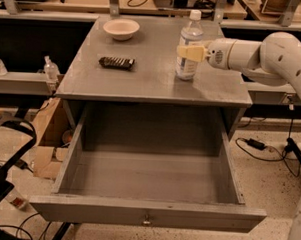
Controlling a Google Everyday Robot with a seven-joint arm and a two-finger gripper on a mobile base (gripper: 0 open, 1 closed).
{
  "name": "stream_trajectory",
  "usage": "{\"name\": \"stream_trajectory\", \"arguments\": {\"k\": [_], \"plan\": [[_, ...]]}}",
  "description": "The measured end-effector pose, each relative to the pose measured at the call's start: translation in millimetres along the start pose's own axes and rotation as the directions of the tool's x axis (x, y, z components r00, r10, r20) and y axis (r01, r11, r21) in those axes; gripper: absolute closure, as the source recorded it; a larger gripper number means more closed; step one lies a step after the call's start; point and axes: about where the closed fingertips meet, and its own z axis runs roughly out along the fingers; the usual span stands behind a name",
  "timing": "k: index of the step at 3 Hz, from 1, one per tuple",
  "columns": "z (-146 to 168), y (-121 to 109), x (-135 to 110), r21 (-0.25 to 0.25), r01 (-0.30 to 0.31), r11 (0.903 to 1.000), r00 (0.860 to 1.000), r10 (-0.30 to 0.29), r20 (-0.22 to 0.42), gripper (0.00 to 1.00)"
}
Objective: Pick blue plastic bottle from top drawer and place on counter
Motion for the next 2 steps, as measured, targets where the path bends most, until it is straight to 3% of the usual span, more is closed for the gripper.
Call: {"name": "stream_trajectory", "arguments": {"k": [2], "plan": [[3.2, 2.5, -0.6, -0.006, -0.001, 1.0000, 1.000, 0.001, -0.001, 0.50]]}}
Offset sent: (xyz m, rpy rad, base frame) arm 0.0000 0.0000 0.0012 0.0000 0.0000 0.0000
